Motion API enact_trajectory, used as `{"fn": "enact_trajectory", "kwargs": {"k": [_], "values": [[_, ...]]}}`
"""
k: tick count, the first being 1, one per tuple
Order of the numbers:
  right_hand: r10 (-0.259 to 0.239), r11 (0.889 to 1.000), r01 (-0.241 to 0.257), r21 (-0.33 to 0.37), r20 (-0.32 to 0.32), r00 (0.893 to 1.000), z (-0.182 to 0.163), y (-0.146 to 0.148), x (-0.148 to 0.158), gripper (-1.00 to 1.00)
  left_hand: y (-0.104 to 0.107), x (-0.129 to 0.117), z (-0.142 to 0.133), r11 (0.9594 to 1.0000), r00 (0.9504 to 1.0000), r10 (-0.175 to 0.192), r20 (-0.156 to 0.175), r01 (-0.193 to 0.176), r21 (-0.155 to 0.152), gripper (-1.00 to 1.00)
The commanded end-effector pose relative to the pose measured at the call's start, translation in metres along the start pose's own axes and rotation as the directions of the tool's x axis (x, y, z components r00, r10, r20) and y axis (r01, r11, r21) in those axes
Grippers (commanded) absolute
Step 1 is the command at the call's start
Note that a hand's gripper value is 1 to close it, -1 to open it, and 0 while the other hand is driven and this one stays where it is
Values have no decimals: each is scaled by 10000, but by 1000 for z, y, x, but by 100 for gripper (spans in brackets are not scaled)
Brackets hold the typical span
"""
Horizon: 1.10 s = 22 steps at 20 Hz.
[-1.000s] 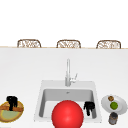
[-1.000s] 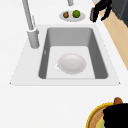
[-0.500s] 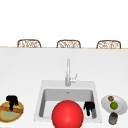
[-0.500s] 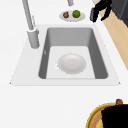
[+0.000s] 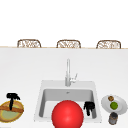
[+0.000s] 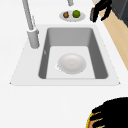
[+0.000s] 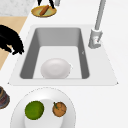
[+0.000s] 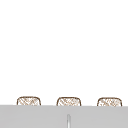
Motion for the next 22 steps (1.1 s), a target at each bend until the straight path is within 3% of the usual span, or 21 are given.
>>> {"fn": "enact_trajectory", "kwargs": {"k": [1, 2, 5, 7, 11, 14, 18, 22], "values": [[0, 10000, 0, 0, 0, 10000, 0, 0, 0, 0, 6, 4, -18, 9997, 9991, -36, -411, 46, 252, -100], [0, 10000, 0, 0, 0, 10000, 0, 0, 0, 0, 7, 5, -21, 9994, 9992, -6, -408, 20, 354, -100], [0, 10000, 0, 0, 0, 10000, 0, 0, 0, 0, 11, 10, -37, 9997, 9994, 5, -338, 4, 260, -100], [0, 10000, 0, 0, 0, 10000, 0, 0, 0, 0, 19, 18, -49, 9993, 9989, -326, -341, 332, 172, -100], [0, 10000, 0, 0, 0, 10000, 0, 0, 0, 0, 25, 22, -64, 10000, 9986, 47, -524, -43, 74, -100], [0, 10000, 0, 0, 0, 10000, 0, 0, 0, 0, 29, 24, -79, 9999, 9984, -60, -568, 54, -99, -100], [0, 10000, 0, 0, 0, 10000, 0, 0, 0, 0, 26, 20, -104, 9996, 9991, 148, -389, -157, -224, -100], [0, 10000, 0, 0, 0, 10000, 0, 0, 0, 0, 26, 17, -128, 9996, 9989, 152, -438, -163, -250, -100]]}}
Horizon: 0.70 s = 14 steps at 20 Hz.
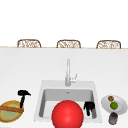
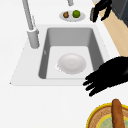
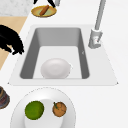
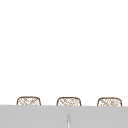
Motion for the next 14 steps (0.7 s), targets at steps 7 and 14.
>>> {"fn": "enact_trajectory", "kwargs": {"k": [7, 14], "values": [[0, 10000, 0, 0, 0, 10000, 0, 0, 0, 0, -2, -2, -59, 9982, 9968, -600, -521, 602, 32, -100], [0, 10000, 0, 0, 0, 10000, 0, 0, 0, 0, -10, 1, -101, 9900, 9881, -1408, -622, 1413, 24, -100]]}}
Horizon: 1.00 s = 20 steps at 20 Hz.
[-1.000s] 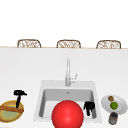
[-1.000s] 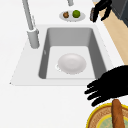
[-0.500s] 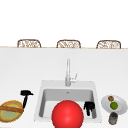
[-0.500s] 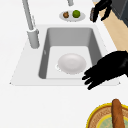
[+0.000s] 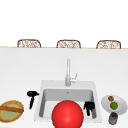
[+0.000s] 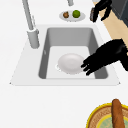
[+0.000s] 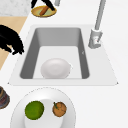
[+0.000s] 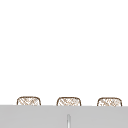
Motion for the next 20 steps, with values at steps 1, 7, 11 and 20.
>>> {"fn": "enact_trajectory", "kwargs": {"k": [1, 7, 11, 20], "values": [[0, 10000, 0, 0, 0, 10000, 0, 0, 0, 0, -3, 2, -23, 9961, 9948, -862, -534, 871, 145, -100], [0, 10000, 0, 0, 0, 10000, 0, 0, 0, 0, -16, 16, -50, 9908, 9901, -1337, -423, 1344, 140, -100], [0, 10000, 0, 0, 0, 10000, 0, 0, 0, 0, -27, 30, -63, 9920, 9910, -1235, -522, 1247, 207, -100], [0, 10000, 0, 0, 0, 10000, 0, 0, 0, 0, -42, 37, -92, 9864, 9832, -1572, -924, 1609, 344, -100]]}}
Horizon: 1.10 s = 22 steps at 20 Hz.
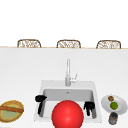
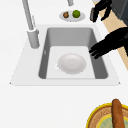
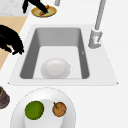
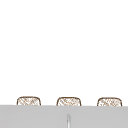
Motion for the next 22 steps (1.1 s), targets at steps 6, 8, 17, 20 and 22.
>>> {"fn": "enact_trajectory", "kwargs": {"k": [6, 8, 17, 20, 22], "values": [[0, 10000, 0, 0, 0, 10000, 0, 0, 0, 0, -27, -2, -24, 9983, 9959, -307, -855, 347, 464, -100], [0, 10000, 0, 0, 0, 10000, 0, 0, 0, 0, -34, -2, -29, 9984, 9958, -287, -867, 327, 453, -100], [0, 10000, 0, 0, 0, 10000, 0, 0, 0, 0, -68, -5, -48, 9929, 9905, -1056, -879, 1099, 455, -100], [0, 10000, 0, 0, 0, 10000, 0, 0, 0, 0, -76, -2, -49, 9917, 9904, -1191, -707, 1221, 400, -100], [0, 10000, 0, 0, 0, 10000, 0, 0, 0, 0, -85, 11, -48, 9943, 9937, -1037, -430, 1047, 214, -100]]}}
